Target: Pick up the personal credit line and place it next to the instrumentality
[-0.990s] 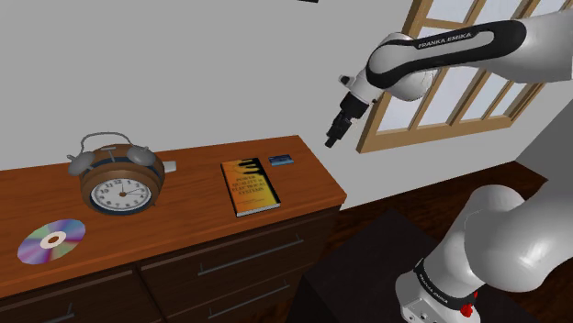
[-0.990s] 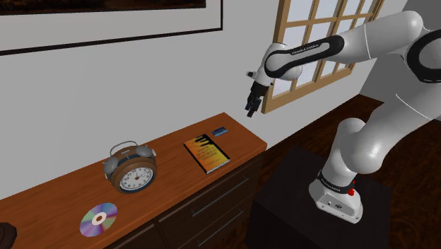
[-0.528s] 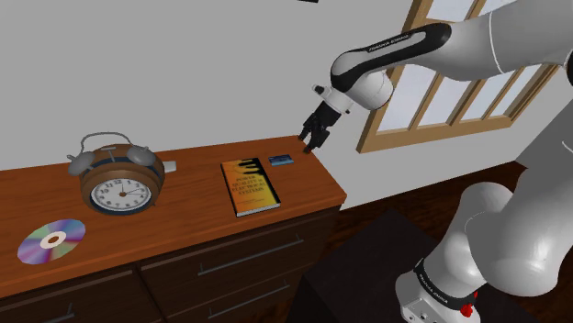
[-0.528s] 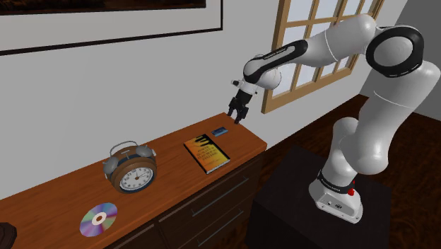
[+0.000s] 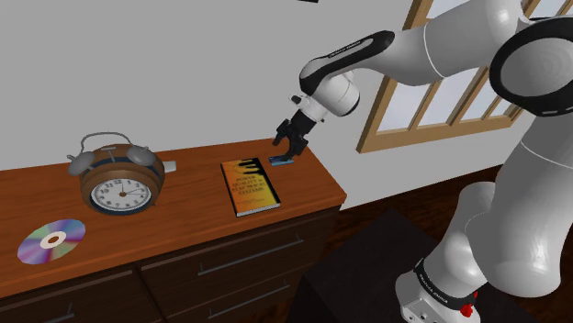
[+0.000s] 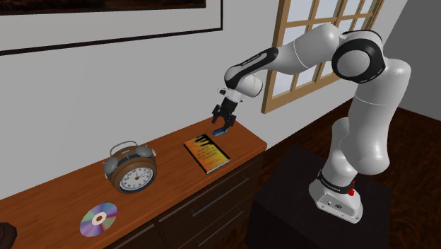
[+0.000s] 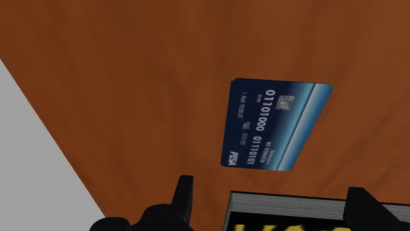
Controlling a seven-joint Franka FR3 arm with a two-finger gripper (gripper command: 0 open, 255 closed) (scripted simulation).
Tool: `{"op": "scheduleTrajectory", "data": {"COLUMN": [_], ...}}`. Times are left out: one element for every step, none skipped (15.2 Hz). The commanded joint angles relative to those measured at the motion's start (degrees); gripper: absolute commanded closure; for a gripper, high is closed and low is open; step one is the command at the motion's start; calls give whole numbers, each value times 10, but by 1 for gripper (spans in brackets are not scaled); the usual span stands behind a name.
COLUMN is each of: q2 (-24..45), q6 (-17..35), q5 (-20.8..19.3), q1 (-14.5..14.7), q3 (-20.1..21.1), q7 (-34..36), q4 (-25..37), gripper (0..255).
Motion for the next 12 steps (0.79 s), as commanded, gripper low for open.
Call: {"op": "scheduleTrajectory", "data": {"q2": [11, 17, 24, 30, 33, 33, 33, 33, 33, 33, 33, 33], "q6": [6, 10, 13, 17, 19, 19, 19, 19, 19, 19, 19, 19], "q5": [14, 21, 28, 35, 39, 39, 39, 39, 39, 39, 39, 39], "q1": [2, 3, 4, 4, 5, 5, 5, 5, 5, 5, 5, 5], "q3": [5, 8, 10, 13, 14, 14, 14, 14, 14, 14, 14, 14], "q7": [-11, -15, -19, -23, -25, -25, -25, -25, -25, -25, -25, -25], "q4": [2, 3, 4, 5, 5, 5, 5, 5, 5, 5, 5, 5], "gripper": [0, 0, 0, 0, 0, 0, 0, 0, 0, 0, 0, 0]}}
